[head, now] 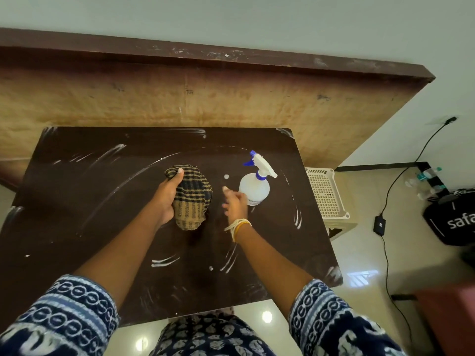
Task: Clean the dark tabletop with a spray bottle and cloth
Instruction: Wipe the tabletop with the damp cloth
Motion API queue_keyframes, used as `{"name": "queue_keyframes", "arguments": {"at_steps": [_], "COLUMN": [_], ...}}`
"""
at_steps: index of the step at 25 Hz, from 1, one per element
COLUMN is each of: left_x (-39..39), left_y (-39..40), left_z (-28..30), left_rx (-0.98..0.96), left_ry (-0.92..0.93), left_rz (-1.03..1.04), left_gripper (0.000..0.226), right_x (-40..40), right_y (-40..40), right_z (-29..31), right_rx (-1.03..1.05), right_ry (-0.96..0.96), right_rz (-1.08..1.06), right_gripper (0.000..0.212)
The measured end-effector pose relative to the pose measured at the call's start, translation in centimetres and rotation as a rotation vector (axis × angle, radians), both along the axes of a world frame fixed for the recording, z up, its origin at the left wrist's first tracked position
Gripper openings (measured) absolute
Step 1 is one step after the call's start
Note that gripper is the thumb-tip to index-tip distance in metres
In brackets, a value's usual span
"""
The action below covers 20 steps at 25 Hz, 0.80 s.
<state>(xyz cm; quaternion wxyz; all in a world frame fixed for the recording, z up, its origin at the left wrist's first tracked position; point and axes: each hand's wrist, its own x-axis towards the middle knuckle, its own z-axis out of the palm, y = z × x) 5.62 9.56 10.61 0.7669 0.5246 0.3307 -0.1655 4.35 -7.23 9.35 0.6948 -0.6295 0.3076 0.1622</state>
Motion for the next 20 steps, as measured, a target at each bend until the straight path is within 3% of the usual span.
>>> {"name": "queue_keyframes", "arguments": {"at_steps": [3,5,8,11,17,20], "left_x": [-0.8,-1.5,-2.0,-2.3,-3.1,-2.4], "left_y": [-0.6,-0.6,0.0,2.1,10.2,15.5], "left_z": [0.5,0.7,0.4,-0.4,-1.0,-1.3], "left_rx": [-0.054,-0.056,0.015,0.150,0.149,0.244], "left_ry": [0.066,0.113,0.121,0.096,0.081,0.047], "left_rz": [-0.046,-0.072,-0.077,0.007,0.038,-0.018], "left_gripper": [0.039,0.032,0.027,0.036,0.033,0.033], "right_x": [0.7,1.3,1.9,2.4,3.6,4.0], "right_y": [1.5,2.2,3.4,5.3,12.1,17.2], "right_z": [1.8,1.1,-0.3,-1.2,-1.1,-0.3], "right_rx": [0.381,0.444,0.305,0.189,0.264,0.248], "right_ry": [0.104,0.167,0.182,0.139,0.144,0.088], "right_rz": [0.293,0.404,0.528,0.521,0.578,0.472], "right_gripper": [0.048,0.053,0.056,0.052,0.031,0.016]}}
